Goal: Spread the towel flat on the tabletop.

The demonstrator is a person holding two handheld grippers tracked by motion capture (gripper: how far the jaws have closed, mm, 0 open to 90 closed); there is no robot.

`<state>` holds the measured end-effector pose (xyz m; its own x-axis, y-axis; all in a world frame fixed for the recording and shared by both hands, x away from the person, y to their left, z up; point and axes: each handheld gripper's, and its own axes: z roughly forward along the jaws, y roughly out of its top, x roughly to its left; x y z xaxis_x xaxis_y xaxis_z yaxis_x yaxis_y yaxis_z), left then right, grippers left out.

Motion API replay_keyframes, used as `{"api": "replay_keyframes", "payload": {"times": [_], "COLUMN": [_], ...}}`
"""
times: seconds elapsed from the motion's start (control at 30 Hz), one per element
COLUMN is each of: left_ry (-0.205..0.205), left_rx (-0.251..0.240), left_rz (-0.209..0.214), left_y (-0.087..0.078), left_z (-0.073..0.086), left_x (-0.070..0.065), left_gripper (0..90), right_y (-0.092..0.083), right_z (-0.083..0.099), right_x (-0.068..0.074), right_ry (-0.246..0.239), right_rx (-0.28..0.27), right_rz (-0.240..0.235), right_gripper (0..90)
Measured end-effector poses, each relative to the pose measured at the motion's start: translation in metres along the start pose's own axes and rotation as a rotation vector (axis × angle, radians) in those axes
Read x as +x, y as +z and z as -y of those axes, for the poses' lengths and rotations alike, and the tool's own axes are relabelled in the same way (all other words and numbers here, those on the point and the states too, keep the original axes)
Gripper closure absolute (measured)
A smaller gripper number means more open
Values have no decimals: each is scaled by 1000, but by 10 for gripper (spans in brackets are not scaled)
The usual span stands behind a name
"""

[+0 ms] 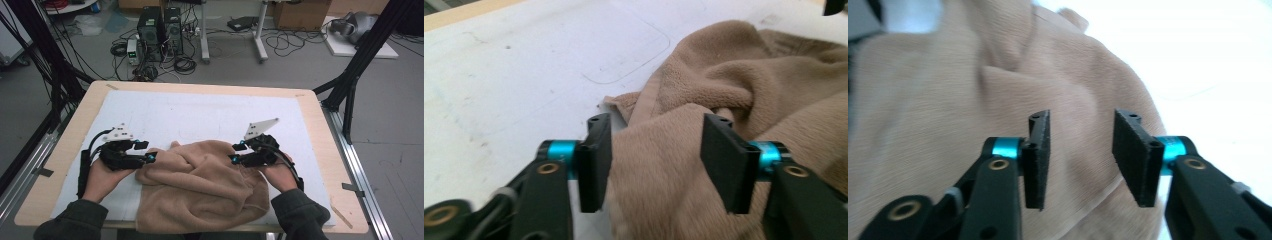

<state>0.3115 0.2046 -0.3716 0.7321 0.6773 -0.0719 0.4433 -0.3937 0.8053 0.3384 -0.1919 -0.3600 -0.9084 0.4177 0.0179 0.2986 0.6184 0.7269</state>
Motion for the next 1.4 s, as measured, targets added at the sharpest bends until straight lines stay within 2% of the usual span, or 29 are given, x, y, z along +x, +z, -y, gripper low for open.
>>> {"api": "replay_keyframes", "payload": {"times": [0.03,0.07,0.1,0.13,0.17,0.2,0.23,0.27,0.3,0.33,0.37,0.4,0.43,0.47,0.57,0.6,0.63,0.8,0.9,0.93,1.0,1.1,1.2,1.23,1.27,1.3,1.33,1.37,1.4], "left_ry": [6,7,7,9,9,14,18,43,50,52,48,45,38,34,23,3,3,-21,-28,-31,-33,-36,-44,-46,-36,-27,-8,15,16], "left_rx": [58,82,82,127,127,149,182,229,241,239,219,207,191,180,133,97,97,4,-27,-35,-44,-39,-47,-43,-52,-60,-69,-84,-97], "left_rz": [11,6,6,27,27,35,48,50,60,68,65,62,64,56,40,33,33,7,-3,-3,3,8,-8,-20,-55,-92,-140,-213,-325], "left_y": [14,20,20,30,30,33,37,42,44,46,45,43,41,38,29,23,23,8,3,2,1,2,9,14,19,24,30,34,41], "left_z": [1,4,4,9,9,13,17,22,26,31,34,34,34,34,32,30,30,21,12,7,1,-7,-22,-31,-42,-57,-75,-91,-106], "left_x": [1,1,1,2,2,3,3,2,1,0,-1,-1,0,0,2,4,4,7,7,7,8,10,18,23,27,32,38,44,50], "left_gripper": [405,404,404,413,444,501,501,666,666,706,765,783,783,816,827,831,831,832,832,831,830,830,833,837,838,836,836,812,541], "right_y": [14,22,30,37,37,49,49,60,60,63,68,67,67,63,56,45,40,9,1,-9,-15,-20,-20,-17,-20,-27,-27,-36,-54], "right_z": [-1,0,1,3,3,8,8,16,16,19,27,29,29,27,25,23,22,16,14,10,6,3,0,-6,-13,-23,-23,-35,-56], "right_x": [-6,-9,-10,-11,-11,-13,-13,-15,-15,-15,-15,-15,-15,-11,-8,-8,-8,-9,-10,-11,-12,-13,-22,-37,-46,-57,-57,-67,-87], "right_ry": [7,4,9,8,8,14,14,34,34,40,86,103,103,69,58,67,65,66,64,63,68,61,70,72,85,95,95,107,156], "right_rx": [33,50,69,88,88,124,124,154,154,171,172,155,155,164,157,115,103,37,20,-6,-23,-23,-8,61,60,31,31,-4,-121], "right_rz": [0,-14,-15,-19,-19,-14,-14,-13,-13,-7,-27,-47,-47,-35,-32,-27,-22,20,35,40,40,46,16,7,44,96,96,203,365], "right_gripper": [536,523,520,520,520,521,521,566,566,602,742,790,790,831,842,844,844,846,845,845,845,846,851,853,855,854,854,849,742]}}
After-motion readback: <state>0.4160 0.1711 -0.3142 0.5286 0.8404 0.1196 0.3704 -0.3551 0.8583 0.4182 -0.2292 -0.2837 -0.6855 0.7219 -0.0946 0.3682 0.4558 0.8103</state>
